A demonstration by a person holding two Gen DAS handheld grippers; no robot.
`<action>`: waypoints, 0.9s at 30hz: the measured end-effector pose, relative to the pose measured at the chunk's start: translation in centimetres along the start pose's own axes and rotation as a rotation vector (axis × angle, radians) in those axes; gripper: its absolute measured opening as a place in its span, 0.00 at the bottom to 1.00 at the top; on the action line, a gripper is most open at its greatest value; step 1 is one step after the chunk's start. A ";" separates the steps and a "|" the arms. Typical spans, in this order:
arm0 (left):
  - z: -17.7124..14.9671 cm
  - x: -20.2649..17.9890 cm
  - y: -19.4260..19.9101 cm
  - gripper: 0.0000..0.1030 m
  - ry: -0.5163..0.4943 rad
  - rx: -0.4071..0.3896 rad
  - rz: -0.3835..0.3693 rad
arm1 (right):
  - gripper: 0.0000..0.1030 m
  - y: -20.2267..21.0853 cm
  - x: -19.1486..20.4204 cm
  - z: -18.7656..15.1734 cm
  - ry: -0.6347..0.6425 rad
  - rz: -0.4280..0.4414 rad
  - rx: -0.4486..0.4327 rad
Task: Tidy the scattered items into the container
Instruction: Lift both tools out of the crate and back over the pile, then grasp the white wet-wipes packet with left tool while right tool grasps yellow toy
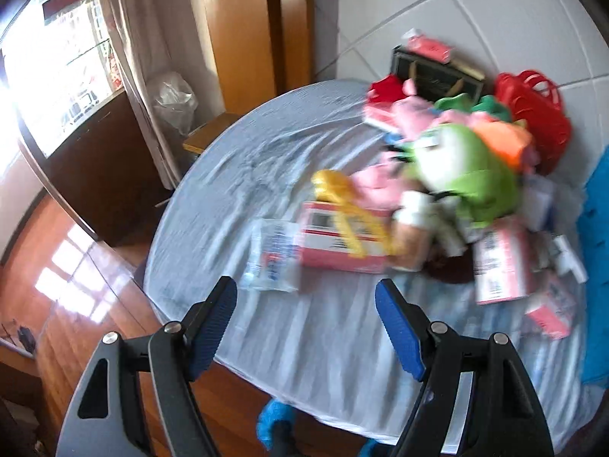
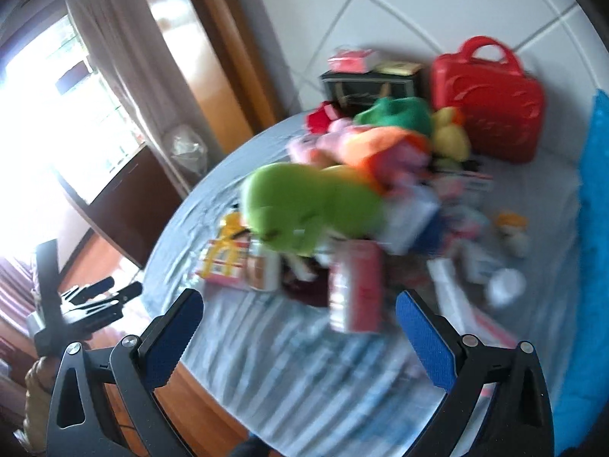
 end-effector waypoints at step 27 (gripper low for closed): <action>-3.6 3.2 -22.6 0.70 -0.108 0.232 -0.207 | 0.83 -20.7 15.8 -4.0 0.009 0.060 0.162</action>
Point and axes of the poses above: each gripper's, at about its wrist camera, not at the fingertips, and y roughly against the way its jaws point, x to its left, z to its top, the point moved 10 cm from there along -y, roughly the way its jaws point, and after that the axes turned 10 degrees about -x, right-handed, at the moved point
